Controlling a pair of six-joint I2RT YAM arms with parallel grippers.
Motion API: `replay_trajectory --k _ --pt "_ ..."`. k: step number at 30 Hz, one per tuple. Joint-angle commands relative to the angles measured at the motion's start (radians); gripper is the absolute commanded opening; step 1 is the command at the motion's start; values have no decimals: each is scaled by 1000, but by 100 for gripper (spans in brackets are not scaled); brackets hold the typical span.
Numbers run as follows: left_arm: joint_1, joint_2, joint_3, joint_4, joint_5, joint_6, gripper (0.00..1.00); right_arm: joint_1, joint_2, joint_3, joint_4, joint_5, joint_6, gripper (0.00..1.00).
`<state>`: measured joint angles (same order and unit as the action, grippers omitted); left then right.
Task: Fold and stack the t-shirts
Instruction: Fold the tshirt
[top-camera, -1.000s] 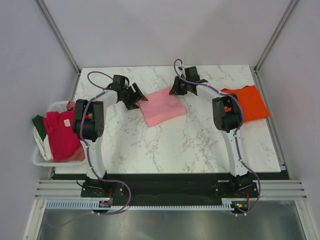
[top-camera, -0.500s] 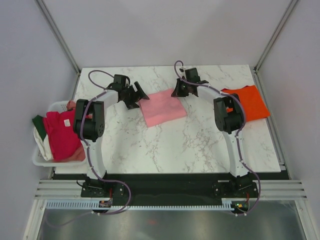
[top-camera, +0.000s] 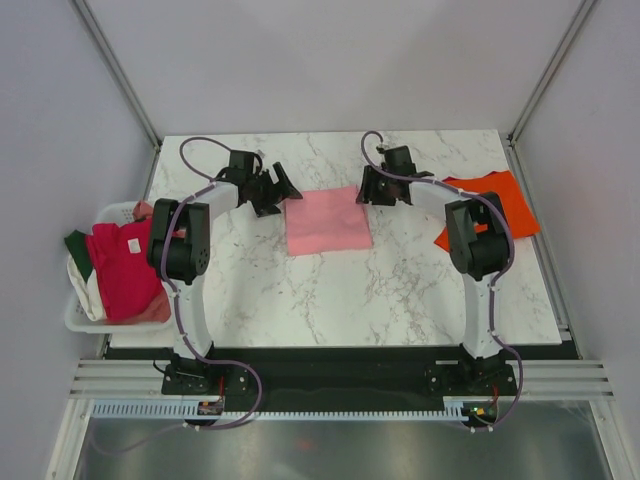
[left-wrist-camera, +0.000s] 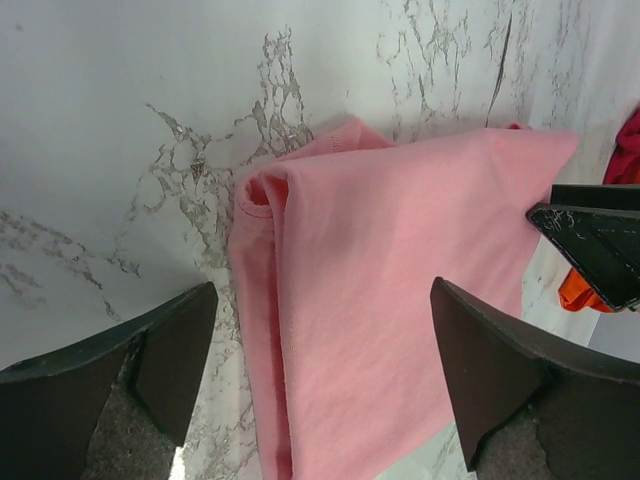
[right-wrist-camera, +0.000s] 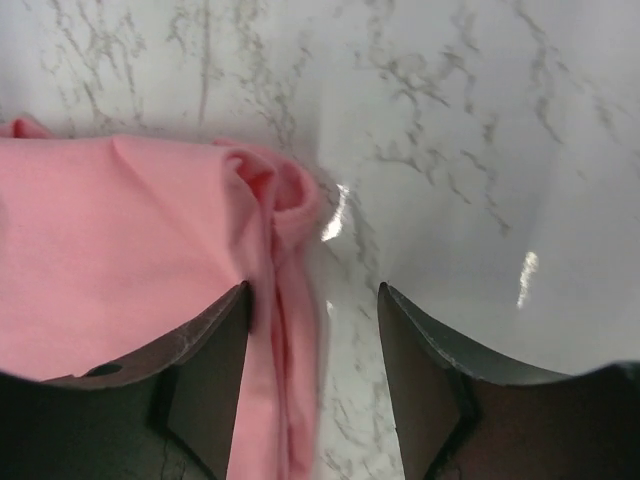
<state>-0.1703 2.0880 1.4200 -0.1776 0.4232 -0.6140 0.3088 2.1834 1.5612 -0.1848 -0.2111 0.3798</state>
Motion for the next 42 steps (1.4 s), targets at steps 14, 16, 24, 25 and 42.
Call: replay_trajectory --k 14,16,24,25,42 --pt "-3 -86 -122 147 -14 46 91 -23 -200 -78 -330 812 -182 50" --pt "-3 -89 -125 148 -21 46 91 -25 -189 -67 -361 863 -190 51" --pt "-1 -89 -128 147 -24 40 91 -23 -74 19 -423 1032 -206 55" --pt "-1 -89 -128 147 -24 42 91 -23 -41 32 -439 1036 -206 54" --pt "6 -80 -125 141 -17 40 90 -50 160 209 -512 1099 -203 41"
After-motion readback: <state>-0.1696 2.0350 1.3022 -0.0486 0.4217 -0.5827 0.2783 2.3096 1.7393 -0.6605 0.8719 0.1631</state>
